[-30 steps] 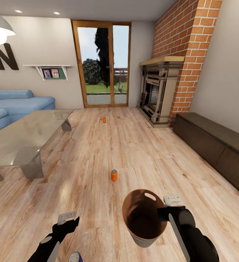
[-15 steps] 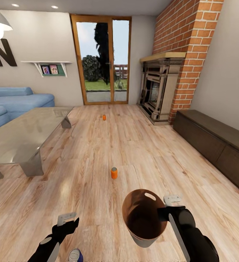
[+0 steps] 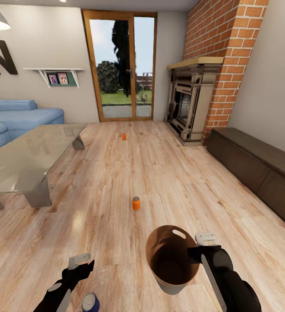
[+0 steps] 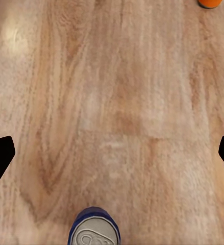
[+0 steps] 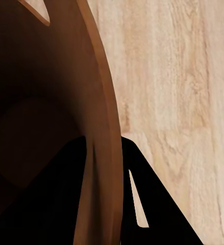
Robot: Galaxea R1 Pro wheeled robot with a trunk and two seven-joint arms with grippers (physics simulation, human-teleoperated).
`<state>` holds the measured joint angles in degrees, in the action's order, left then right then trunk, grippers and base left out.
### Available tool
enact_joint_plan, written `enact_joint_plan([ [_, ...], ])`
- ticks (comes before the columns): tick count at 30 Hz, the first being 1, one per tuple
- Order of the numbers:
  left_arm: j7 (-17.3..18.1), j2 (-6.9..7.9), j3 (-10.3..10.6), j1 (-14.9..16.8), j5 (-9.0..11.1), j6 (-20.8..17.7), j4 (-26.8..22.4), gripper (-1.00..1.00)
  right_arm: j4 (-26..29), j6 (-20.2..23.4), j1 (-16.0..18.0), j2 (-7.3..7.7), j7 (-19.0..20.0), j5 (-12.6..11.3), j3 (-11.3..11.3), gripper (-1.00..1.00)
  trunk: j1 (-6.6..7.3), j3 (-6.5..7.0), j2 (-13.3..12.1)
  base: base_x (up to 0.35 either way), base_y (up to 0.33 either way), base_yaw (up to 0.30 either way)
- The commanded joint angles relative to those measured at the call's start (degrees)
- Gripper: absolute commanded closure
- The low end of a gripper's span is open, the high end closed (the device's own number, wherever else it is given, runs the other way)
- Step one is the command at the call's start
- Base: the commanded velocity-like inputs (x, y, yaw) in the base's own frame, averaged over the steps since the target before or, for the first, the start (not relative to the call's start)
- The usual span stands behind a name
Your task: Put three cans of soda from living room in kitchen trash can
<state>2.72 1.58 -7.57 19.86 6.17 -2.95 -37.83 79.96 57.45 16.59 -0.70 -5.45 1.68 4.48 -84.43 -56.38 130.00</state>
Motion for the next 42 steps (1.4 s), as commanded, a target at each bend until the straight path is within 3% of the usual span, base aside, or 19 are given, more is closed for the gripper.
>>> enact_joint_plan([
  [1, 0.0, 0.0, -0.01, 0.0, -0.01, 0.02, 0.01, -1.0, 0.02, -0.05, 0.02, -0.01, 0.18, -0.68, 0.01, 1.0, 0.01, -0.09, 0.0, 0.058, 0.0, 0.0],
  [15, 0.0, 0.0, -0.06, 0.0, -0.02, 0.05, 0.03, -1.0, 0.02, -0.06, 0.02, -0.01, 0.18, -0.63, 0.01, 1.0, 0.01, -1.35, 0.0, 0.133, 0.0, 0.0],
  [42, 0.0, 0.09, -0.16, 0.0, -0.02, 0.14, 0.03, -1.0, 0.01, -0.05, 0.02, -0.01, 0.18, -0.63, 0.01, 1.0, 0.01, -3.81, 0.0, 0.005, 0.0, 0.0],
])
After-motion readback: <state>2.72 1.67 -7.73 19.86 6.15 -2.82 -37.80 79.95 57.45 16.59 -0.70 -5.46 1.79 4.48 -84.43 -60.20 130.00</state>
